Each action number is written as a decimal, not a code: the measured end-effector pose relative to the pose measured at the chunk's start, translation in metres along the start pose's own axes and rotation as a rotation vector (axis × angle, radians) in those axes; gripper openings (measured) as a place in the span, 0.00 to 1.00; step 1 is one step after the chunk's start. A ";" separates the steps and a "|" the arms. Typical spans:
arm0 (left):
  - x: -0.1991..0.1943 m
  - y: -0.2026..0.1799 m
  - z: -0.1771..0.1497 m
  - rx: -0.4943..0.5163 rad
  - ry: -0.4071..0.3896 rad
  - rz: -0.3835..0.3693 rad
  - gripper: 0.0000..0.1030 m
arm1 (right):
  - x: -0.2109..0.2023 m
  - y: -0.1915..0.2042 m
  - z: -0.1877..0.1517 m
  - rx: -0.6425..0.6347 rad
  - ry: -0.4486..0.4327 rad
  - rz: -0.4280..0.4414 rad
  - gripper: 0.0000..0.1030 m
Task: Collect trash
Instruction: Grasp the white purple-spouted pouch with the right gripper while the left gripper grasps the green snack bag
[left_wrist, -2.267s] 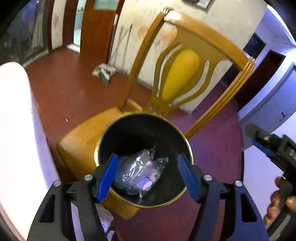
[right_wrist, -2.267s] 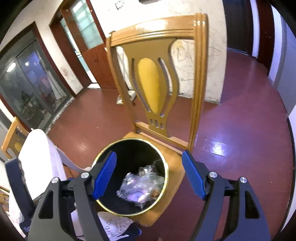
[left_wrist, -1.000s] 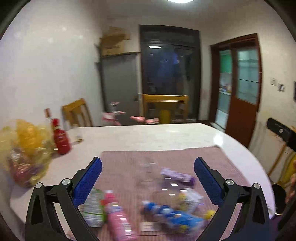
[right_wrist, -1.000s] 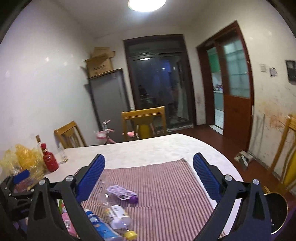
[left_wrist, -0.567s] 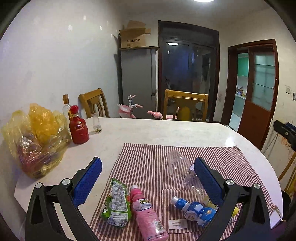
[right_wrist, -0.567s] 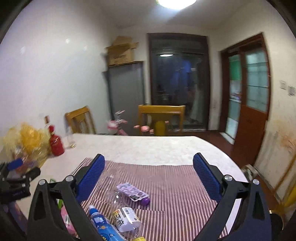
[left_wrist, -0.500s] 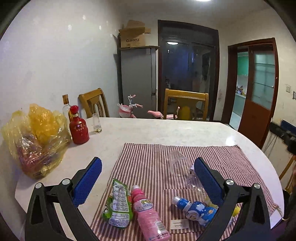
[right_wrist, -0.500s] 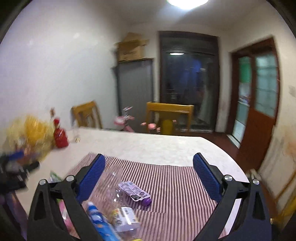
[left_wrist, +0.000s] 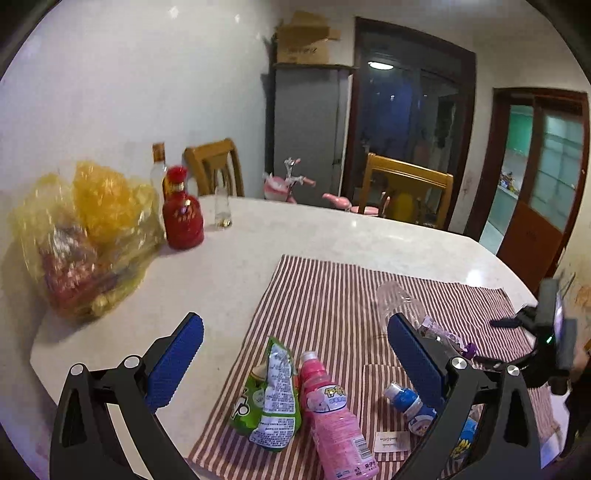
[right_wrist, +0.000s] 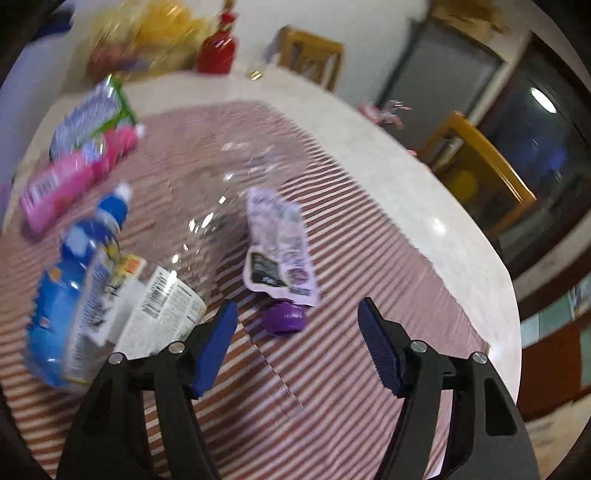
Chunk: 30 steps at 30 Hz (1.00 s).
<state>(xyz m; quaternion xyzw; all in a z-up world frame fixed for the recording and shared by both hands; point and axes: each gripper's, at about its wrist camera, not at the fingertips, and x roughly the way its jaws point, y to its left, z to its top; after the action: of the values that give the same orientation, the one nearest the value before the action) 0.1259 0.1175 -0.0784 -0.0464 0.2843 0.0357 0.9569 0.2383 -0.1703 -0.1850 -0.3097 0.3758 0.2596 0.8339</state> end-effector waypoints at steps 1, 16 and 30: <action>0.001 0.001 -0.001 -0.004 0.006 0.002 0.94 | 0.006 -0.001 0.003 0.005 -0.001 0.009 0.63; 0.021 0.020 -0.012 0.003 0.073 0.055 0.94 | 0.072 0.016 0.044 0.021 0.049 0.061 0.67; 0.076 0.026 -0.045 -0.031 0.273 -0.044 0.94 | 0.058 -0.021 0.047 0.286 0.079 0.067 0.14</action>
<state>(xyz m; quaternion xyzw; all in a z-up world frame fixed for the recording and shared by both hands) 0.1625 0.1413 -0.1591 -0.0720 0.4103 0.0124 0.9090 0.3077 -0.1395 -0.1998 -0.1851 0.4516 0.2185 0.8450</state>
